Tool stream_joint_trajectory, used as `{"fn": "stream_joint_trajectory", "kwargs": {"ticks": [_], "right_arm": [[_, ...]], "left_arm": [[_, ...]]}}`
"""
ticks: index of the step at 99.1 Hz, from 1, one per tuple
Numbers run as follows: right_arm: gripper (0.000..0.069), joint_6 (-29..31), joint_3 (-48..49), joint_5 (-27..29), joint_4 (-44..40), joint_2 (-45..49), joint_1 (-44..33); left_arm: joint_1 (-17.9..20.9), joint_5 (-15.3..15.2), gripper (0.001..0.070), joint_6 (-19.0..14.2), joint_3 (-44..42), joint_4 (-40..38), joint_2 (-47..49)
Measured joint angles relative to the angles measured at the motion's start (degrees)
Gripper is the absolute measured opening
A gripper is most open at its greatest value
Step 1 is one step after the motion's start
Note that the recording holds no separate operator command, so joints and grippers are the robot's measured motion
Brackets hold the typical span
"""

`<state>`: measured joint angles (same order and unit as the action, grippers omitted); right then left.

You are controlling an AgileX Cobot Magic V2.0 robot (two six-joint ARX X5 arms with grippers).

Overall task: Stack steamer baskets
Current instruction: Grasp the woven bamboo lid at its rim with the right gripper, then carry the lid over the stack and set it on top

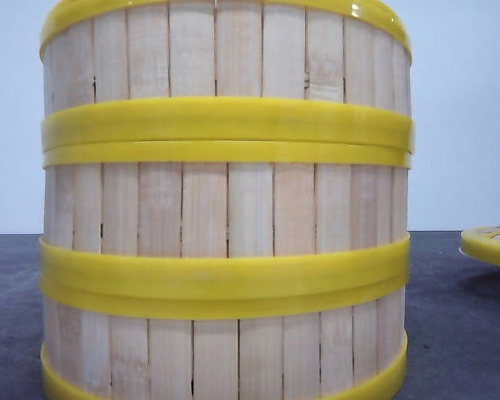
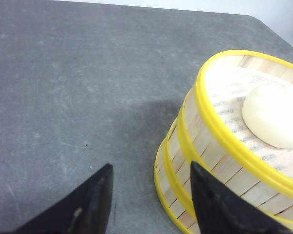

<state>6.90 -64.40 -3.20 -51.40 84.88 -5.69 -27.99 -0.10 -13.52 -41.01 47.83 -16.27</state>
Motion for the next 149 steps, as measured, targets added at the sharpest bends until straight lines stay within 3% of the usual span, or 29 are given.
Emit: {"fn": "stream_joint_trajectory", "kwargs": {"ticks": [52,87,108,149], "right_arm": [[0.0055,0.0,-2.38,-1.81,-0.83,-3.54,0.0],[0.0053,-0.02,-6.45,-10.29,-2.43,-14.8,3.69],[0.0052,-0.02,-9.9,-16.35,-3.58,-20.35,11.47],[0.0051,0.02,-18.18,-13.33,-6.71,-19.45,36.04]], "left_arm": [[0.0,0.0,0.0297,0.02,0.0,0.02,0.0],[0.0,0.0,0.0297,0.0,0.0,0.02,0.0],[0.0,0.0,0.0297,0.0,0.0,0.0,0.0],[0.0,0.0,0.0297,0.0,0.0,-0.04,0.0]]}}
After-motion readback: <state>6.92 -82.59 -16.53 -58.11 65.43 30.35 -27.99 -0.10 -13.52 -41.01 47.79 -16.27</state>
